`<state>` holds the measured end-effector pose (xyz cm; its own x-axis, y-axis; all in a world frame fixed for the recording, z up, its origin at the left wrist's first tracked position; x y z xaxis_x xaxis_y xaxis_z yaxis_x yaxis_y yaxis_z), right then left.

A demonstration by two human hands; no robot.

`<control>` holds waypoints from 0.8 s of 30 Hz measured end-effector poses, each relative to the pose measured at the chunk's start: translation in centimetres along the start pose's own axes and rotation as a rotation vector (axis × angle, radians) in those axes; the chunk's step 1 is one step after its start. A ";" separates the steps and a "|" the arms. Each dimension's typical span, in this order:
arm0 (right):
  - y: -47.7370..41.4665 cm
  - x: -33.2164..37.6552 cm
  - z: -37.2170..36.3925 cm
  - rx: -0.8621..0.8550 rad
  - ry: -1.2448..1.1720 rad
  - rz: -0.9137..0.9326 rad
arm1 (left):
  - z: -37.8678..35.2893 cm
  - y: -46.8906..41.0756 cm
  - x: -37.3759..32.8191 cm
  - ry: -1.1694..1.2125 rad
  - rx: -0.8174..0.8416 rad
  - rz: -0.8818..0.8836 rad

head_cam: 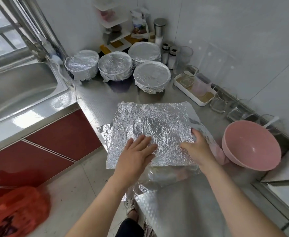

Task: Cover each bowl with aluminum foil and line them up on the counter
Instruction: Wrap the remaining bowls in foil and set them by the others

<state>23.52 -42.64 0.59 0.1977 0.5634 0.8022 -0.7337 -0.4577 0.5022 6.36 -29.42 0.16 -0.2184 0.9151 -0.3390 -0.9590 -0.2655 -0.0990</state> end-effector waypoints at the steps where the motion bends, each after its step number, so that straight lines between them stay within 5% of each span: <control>1: -0.3 0.0 0.0 0.001 0.000 0.003 | -0.3 0.3 0.4 0.014 -0.003 0.013; 8: -1.4 -0.7 0.1 -0.025 -0.207 -0.062 | 0.7 0.3 0.0 0.099 -0.205 -0.075; 24: -0.9 -0.6 1.5 -0.217 0.025 0.088 | 1.3 1.0 -0.2 0.035 -0.331 -0.131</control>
<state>25.01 -43.57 0.15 0.1125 0.5456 0.8304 -0.8706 -0.3487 0.3471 5.23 -29.44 1.29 -0.0860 0.9386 -0.3343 -0.8666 -0.2360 -0.4396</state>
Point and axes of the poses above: each hand's wrist, its own y-axis away from the middle knuckle, its own z-axis out of the back of the hand, x = y × z, the point moved 5 cm from there along -y, towards the middle knuckle, and after that the axes turned 5 degrees about -z, right-handed, at the moved point
